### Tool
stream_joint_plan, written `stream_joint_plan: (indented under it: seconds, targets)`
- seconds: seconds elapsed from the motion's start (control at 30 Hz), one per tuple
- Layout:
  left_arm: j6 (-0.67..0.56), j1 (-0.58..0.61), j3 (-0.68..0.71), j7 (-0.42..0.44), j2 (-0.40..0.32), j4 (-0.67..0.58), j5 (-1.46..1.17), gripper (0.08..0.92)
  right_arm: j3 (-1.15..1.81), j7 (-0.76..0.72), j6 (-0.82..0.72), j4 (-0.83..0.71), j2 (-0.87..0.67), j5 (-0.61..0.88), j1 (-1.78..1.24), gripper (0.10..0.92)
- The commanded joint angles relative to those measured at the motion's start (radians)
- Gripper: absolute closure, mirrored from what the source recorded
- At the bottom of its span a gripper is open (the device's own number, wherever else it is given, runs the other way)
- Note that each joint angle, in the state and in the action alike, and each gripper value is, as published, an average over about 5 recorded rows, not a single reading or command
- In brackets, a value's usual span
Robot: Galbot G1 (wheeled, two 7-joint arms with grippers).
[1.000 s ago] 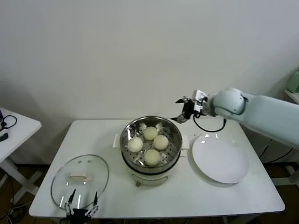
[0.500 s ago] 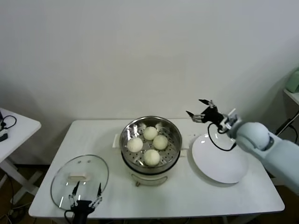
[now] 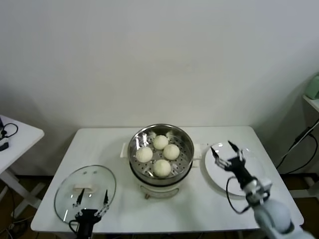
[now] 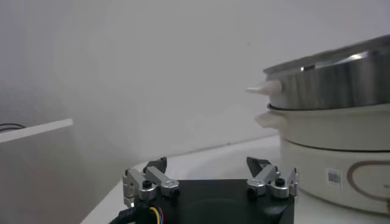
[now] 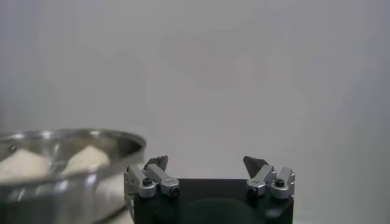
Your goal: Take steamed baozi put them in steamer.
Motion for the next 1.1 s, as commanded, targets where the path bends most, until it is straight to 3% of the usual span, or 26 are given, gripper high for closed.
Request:
stream_joint_plan:
  seconds: [0.03,0.3,1.1]
  targets:
    - [0.011,0.005,0.004,0.002,0.0,-0.028,-0.027,0.177,0.223,-0.019,0.281,-0.002,0.305,-0.109,-0.397,0.203]
    - [0.013,0.014,0.024,0.003,-0.001,-0.042,-0.029,0.177,0.194,-0.02,0.307,-0.008,0.349,-0.049,-0.399,0.203]
    - [0.019,0.031,0.046,0.003,-0.007,-0.084,-0.028,0.177,0.171,-0.02,0.301,0.02,0.379,-0.049,-0.394,0.203]
